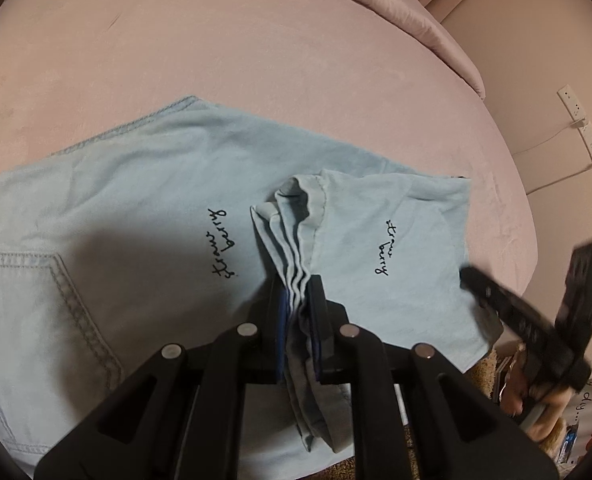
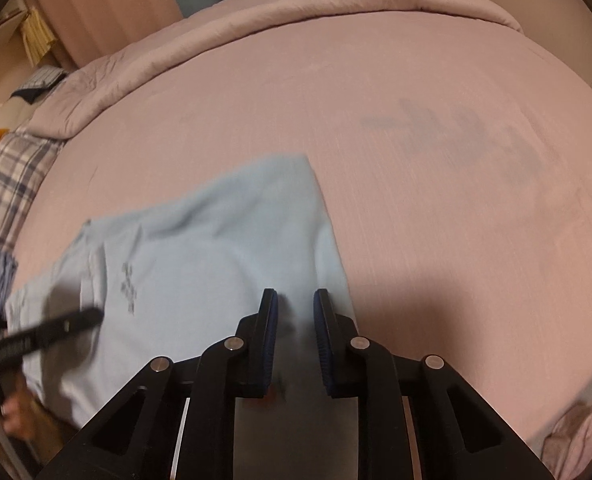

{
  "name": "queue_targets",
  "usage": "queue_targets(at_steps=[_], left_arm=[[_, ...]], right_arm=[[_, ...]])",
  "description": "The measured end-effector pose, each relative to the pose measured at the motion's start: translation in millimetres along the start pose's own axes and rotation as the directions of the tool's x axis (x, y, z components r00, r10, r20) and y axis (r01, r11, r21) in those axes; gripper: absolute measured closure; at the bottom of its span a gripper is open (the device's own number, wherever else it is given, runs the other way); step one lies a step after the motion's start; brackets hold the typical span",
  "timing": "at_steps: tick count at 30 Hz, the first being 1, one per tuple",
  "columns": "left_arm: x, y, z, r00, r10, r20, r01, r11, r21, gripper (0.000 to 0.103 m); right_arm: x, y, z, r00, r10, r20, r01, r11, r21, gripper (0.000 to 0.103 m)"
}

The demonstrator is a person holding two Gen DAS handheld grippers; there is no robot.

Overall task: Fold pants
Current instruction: 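Carry the cuffs over toward the waistband with the right gripper while the left gripper pinches the folded edge, then lay the cuffs down and open the right gripper while the left gripper holds the fold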

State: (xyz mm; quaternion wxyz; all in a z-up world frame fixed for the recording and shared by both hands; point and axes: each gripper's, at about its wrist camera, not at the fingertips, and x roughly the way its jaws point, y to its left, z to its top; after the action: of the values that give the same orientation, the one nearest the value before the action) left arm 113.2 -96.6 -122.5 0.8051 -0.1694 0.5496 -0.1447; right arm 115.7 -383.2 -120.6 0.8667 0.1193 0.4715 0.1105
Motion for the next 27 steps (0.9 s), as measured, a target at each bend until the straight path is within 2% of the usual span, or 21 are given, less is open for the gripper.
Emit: queue_targets(at_steps=[10,15,20,22,23,24,25,27], left_arm=[[-14,8,-14,1.0,-0.005,-0.007,0.005,1.0,0.006,0.088],[-22,4,-29,0.999,-0.023,-0.033,0.024,0.999,0.022,0.071],[-29,4,-49,0.997,-0.053,-0.05,0.054,0.998,0.014,0.068],[-30,4,-53,0.997,-0.062,-0.053,0.063,0.998,0.015,0.071],[-29,4,-53,0.997,-0.064,-0.053,0.065,0.998,0.013,0.071],[-30,5,-55,0.996,-0.066,-0.052,0.067,0.998,0.012,0.071],[-29,4,-56,0.997,-0.061,-0.047,0.061,0.998,0.018,0.072],[-28,5,-56,0.998,-0.055,-0.041,0.055,0.998,0.018,0.078]], right_arm=[[-23,-13,-33,1.0,0.026,-0.008,-0.026,0.999,0.037,0.083],[-21,-9,-24,0.999,0.024,-0.023,-0.023,0.998,0.052,0.083],[-26,-10,-22,0.999,0.041,-0.024,-0.038,0.995,0.088,0.082],[-30,-11,-21,0.999,0.038,-0.014,-0.036,0.994,0.103,0.079],[-32,-11,-22,0.999,0.034,-0.008,-0.033,0.994,0.107,0.073],[-34,-12,-21,1.0,0.02,0.003,-0.021,0.993,0.114,0.061],[-34,-13,-21,1.0,0.01,0.007,-0.01,0.993,0.117,0.056],[-34,-15,-20,1.0,0.001,0.017,-0.003,0.991,0.13,0.055]])
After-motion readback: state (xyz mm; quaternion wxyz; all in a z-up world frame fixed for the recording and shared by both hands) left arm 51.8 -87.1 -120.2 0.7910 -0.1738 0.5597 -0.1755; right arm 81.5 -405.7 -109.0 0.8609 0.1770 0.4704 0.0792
